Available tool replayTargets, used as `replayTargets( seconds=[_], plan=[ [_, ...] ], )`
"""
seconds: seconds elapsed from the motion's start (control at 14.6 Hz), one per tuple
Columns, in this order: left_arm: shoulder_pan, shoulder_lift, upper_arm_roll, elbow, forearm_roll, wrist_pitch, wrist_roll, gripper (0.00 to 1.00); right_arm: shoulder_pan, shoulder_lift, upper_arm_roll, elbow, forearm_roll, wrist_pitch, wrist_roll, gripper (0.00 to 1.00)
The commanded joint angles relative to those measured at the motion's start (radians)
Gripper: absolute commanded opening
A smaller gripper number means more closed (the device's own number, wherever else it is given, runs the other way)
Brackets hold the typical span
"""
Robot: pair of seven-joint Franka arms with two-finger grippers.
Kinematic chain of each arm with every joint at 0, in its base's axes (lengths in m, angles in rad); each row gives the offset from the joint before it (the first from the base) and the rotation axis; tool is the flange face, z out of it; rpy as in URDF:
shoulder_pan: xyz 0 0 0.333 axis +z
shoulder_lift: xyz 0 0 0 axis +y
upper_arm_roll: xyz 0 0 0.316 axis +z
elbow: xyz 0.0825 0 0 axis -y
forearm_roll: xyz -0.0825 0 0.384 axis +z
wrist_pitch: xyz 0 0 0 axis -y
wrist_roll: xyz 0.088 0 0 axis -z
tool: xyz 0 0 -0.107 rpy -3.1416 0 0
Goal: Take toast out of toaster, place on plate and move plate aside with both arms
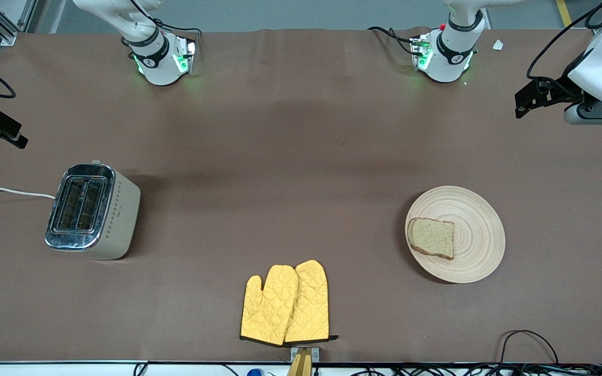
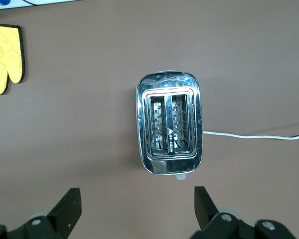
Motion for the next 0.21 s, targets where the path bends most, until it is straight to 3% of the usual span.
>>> replayTargets(
  seconds=[0.0,0.14],
  plan=[
    [0.002,0.015,-0.003,0.037,0.013,-0.011,0.009,1.00,-0.004,-0.001,0.003,0.003,0.002,-0.008,-0.008,1.00],
    [0.005,0.018,-0.001,0.048,0.013,-0.009,0.008,1.00,-0.004,-0.001,0.003,0.002,0.002,-0.008,-0.008,1.00]
  ],
)
